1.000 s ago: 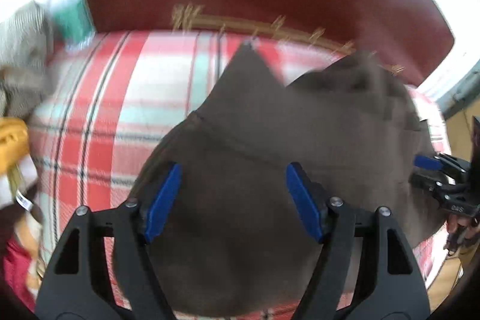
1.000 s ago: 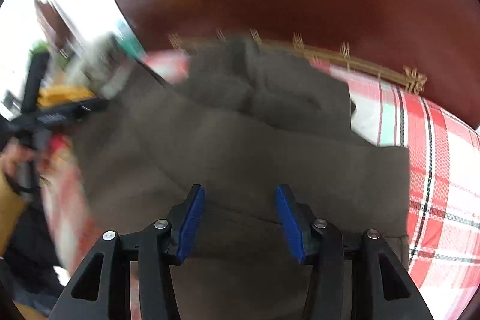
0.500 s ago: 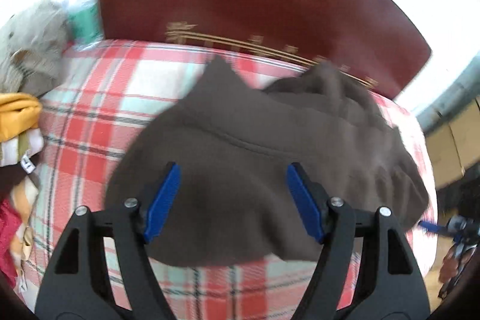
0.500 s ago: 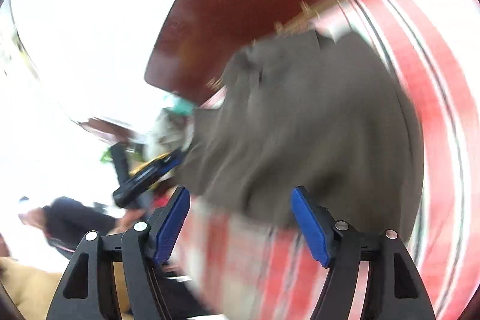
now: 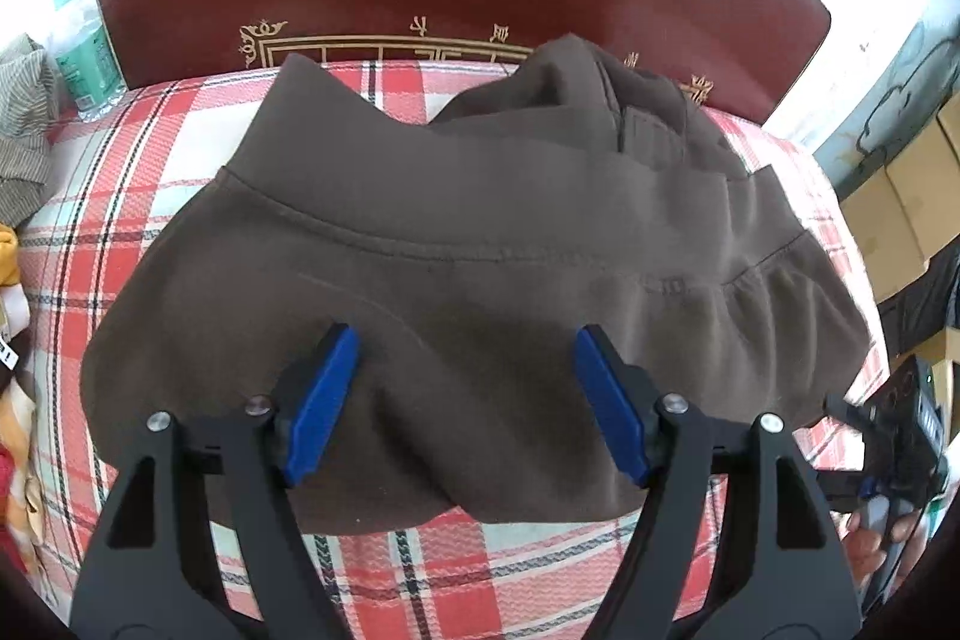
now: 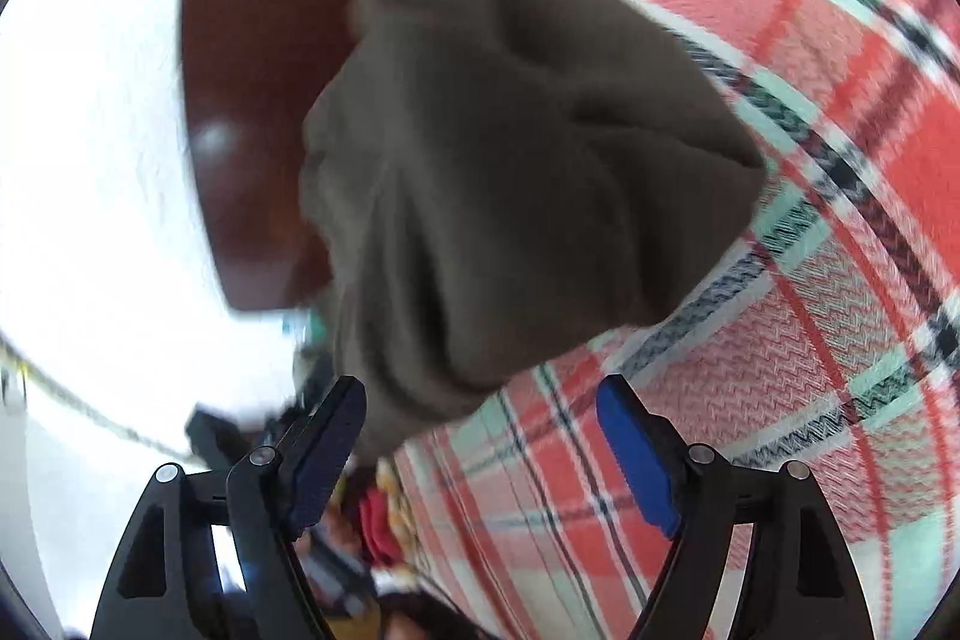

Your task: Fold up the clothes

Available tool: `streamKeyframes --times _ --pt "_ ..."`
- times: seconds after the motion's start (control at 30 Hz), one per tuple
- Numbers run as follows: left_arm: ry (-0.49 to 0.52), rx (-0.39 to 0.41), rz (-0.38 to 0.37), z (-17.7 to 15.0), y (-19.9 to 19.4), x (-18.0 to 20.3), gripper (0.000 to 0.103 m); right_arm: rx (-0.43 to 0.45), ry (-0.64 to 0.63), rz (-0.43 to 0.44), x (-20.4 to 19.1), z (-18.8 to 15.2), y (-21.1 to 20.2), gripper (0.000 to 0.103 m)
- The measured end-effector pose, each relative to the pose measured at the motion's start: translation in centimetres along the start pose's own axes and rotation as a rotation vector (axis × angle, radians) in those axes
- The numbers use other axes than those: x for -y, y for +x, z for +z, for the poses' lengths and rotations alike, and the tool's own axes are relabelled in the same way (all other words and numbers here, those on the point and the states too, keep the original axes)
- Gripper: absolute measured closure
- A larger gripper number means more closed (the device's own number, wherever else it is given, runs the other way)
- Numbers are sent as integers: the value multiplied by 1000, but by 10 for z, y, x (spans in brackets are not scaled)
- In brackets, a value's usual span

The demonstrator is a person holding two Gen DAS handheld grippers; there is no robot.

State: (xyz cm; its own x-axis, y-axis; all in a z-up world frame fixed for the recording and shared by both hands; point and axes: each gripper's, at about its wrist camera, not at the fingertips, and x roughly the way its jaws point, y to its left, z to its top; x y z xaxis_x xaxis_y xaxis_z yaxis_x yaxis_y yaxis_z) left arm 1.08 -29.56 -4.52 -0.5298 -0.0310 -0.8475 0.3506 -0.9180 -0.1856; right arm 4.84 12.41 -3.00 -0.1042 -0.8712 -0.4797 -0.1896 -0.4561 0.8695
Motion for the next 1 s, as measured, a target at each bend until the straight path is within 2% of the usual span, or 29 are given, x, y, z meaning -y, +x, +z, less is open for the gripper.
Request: streamKeyframes --times 0.27,0.43,0.47,0.5,0.53,0.63,0.73,0.83,0.9,1.0 --pt "15 -27 33 -6 15 6 24 202 97 54 5 13 15 18" --pt "17 -33 35 -5 17 7 24 247 154 53 7 20 19 19" --pt "13 -34 31 -5 17 6 24 255 165 52 8 22 20 27" --pt "8 -36 26 -5 17 6 24 247 169 44 9 26 21 58" --pt "3 -37 21 -5 16 6 24 236 138 38 5 30 19 69" --pt "9 -33 24 -7 16 7 24 224 -53 21 -26 34 8 73" --pt "-28 -20 -6 -12 13 2 24 221 -356 -40 -96 22 4 73" --pt "-88 5 -51 -16 8 -7 24 180 -702 -105 -179 -9 20 73" --pt "-168 31 -97 -21 -2 -22 24 131 -915 -139 -222 -38 43 73" --pt "-332 86 -167 -41 -26 -57 25 17 -1119 -169 -231 -82 89 73"
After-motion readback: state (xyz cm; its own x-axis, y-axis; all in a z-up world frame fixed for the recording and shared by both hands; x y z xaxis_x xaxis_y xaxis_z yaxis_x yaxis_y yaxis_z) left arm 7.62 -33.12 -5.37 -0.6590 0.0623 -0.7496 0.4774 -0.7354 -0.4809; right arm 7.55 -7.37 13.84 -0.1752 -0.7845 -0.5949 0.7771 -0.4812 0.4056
